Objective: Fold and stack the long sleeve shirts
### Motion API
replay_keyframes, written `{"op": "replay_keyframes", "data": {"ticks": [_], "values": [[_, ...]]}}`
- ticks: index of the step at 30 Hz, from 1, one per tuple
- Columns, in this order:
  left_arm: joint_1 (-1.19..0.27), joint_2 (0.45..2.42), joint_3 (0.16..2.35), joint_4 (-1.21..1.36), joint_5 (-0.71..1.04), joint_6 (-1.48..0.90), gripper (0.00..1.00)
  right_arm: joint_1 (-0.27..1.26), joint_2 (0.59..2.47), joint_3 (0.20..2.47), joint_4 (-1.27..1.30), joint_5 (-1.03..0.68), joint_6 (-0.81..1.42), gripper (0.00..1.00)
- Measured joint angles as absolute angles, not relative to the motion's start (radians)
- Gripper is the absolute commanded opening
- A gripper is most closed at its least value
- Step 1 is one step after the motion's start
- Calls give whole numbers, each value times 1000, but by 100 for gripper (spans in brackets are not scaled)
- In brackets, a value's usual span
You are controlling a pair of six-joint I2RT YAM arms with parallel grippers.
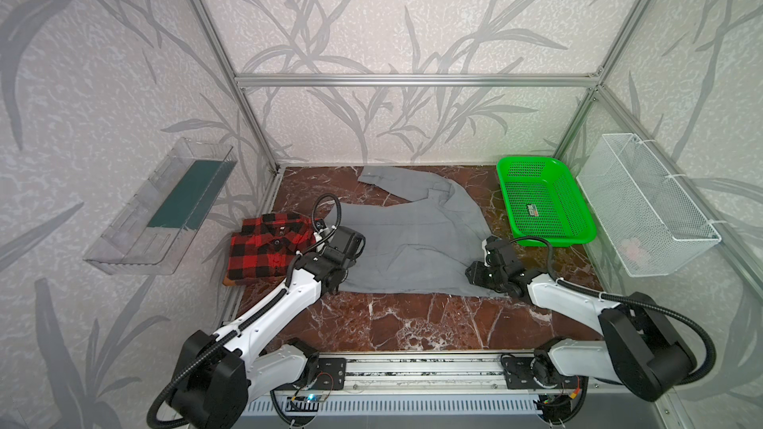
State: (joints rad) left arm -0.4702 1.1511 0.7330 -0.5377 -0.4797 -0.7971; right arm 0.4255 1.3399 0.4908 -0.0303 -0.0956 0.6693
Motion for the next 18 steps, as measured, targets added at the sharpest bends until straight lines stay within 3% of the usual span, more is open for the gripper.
{"op": "replay_keyframes", "data": {"ticks": [9, 18], "values": [[-470, 1381, 710, -511, -387, -833, 71, 358, 1423, 594, -128, -102, 698, 43], [-469, 1442, 667, -501, -296, -928, 71, 339, 1395, 605, -248, -114, 711, 46]]}}
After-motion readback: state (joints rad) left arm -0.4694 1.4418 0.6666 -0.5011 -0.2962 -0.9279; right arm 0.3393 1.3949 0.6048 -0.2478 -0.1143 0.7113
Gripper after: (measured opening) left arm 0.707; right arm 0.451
